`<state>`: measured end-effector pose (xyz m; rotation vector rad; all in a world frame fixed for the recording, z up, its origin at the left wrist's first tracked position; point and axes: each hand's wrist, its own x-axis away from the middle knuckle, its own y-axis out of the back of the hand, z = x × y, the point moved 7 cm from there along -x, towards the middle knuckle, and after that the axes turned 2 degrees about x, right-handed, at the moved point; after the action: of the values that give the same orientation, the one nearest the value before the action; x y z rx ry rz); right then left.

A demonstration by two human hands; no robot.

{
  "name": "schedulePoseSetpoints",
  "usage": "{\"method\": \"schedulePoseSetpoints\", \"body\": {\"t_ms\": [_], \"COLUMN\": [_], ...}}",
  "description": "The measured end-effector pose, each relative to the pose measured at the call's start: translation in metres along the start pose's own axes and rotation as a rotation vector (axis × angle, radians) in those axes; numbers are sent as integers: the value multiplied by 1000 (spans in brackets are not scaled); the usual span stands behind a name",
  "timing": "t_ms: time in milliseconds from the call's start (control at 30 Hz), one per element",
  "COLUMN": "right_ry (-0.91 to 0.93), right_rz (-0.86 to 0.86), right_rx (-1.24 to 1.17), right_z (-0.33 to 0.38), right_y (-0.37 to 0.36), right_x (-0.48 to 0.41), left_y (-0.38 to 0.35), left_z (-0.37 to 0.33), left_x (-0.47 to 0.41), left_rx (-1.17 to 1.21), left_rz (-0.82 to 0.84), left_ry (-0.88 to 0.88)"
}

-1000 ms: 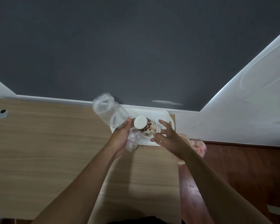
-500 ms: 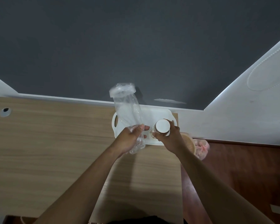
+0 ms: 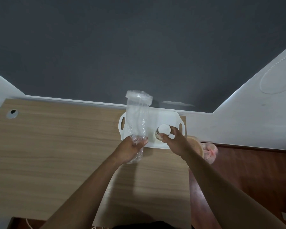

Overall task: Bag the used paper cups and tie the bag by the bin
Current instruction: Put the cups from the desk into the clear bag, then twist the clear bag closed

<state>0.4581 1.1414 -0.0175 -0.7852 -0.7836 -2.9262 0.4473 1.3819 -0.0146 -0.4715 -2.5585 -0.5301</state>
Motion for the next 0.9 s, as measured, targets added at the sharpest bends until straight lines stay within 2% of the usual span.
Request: {"method": "schedulePoseSetpoints", "body": {"t_ms": [200, 267, 333, 400, 433, 567, 633, 700, 800, 900], "right_ry": [-56, -60, 51, 141, 147, 159, 133, 127, 138, 38], "right_rz": [99, 39, -113, -241, -247, -48, 6, 37, -84, -167], "right_rx": [-15, 140, 251, 144, 39, -387, -476, -369, -126, -168], "right_z": [6, 9, 22, 36, 42, 62, 58, 52, 32, -4], "right_y": [-15, -11, -2, 5, 7, 2, 4, 6, 24, 44], "right_x": [1, 8, 17, 34, 41, 76, 87, 95, 99, 101], "left_y": [7, 6, 2, -2, -4, -19, -25, -33, -57, -73], "left_z": [-4, -7, -6, -3, -4, -14, -19, -26, -36, -44], "left_x": [13, 20, 26, 32, 34, 39, 34, 31, 31, 27], "left_rx": [26, 65, 141, 261, 282, 252, 210, 166, 156, 166], "left_rz": [8, 46, 107, 182, 203, 264, 233, 239, 305, 276], "left_ry": [-46, -78, -95, -86, -88, -100, -110, -129, -145, -116]}}
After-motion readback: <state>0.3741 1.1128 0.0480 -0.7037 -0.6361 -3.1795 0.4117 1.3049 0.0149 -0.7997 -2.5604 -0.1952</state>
